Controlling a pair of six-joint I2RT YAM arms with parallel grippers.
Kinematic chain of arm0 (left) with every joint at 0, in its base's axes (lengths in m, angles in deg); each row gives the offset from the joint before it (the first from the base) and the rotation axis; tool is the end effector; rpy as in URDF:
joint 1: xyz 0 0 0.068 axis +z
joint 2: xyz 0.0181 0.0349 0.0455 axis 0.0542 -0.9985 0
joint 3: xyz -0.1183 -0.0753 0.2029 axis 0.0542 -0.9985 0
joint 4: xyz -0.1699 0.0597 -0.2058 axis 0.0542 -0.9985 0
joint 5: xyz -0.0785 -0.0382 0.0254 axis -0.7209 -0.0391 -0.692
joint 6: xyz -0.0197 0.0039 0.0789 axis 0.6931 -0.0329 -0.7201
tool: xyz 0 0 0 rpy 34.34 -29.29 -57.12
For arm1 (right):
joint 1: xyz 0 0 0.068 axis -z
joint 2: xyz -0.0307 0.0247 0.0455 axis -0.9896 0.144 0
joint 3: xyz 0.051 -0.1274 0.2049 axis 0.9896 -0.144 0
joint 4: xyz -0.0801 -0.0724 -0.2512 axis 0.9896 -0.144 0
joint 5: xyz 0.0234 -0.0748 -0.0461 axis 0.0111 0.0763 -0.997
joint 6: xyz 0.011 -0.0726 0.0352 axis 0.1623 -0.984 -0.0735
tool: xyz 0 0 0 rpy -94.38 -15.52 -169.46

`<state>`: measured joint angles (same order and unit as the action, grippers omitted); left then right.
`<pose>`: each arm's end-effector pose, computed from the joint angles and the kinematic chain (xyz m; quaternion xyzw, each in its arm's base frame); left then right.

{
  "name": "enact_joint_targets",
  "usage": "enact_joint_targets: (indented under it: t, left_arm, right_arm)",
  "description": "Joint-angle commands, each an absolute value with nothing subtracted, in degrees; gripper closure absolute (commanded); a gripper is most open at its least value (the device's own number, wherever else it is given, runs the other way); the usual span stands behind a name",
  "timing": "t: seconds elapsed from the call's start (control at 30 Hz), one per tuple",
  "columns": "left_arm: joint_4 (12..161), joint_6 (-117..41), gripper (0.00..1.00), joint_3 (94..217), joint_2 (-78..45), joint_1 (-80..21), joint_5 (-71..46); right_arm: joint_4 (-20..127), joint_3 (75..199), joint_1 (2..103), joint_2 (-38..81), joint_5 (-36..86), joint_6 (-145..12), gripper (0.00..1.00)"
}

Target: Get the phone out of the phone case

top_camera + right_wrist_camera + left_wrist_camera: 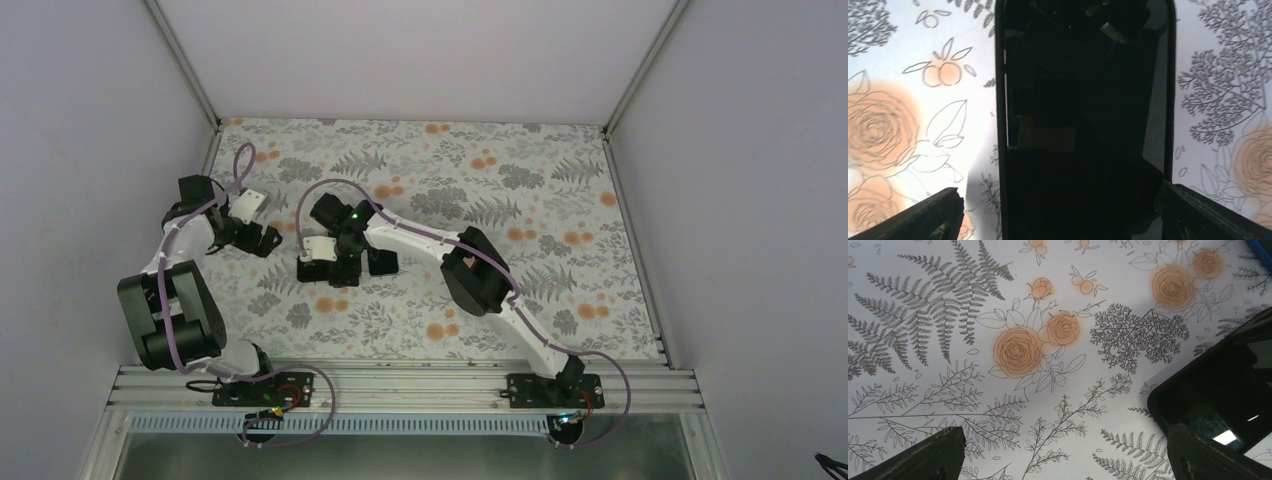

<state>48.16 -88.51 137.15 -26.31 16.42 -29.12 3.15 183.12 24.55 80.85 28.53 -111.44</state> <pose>0.2977 0.0738 0.1400 0.2052 0.9356 -0.0910 0.2724 0.2680 0.4402 0.1006 -0.7369 0.6471 0.1207 0.1538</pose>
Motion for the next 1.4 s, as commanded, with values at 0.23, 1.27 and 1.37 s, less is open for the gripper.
enact_joint_targets:
  t: [0.23,1.27,1.37]
  left_arm:
    - [48.26,-85.89,0.0,136.03,-20.97,17.18,-34.06]
    - [47.59,-85.57,0.0,135.41,-21.45,17.81,-38.67]
    - [47.43,-85.18,0.0,135.52,-21.82,17.81,-40.31]
  right_arm:
    - [7.96,181.92,23.62,80.37,21.78,-109.71,0.0]
    - [-5.77,185.86,28.11,87.45,29.66,-112.86,0.0]
    - [-4.91,182.99,28.03,86.18,30.2,-112.79,0.02]
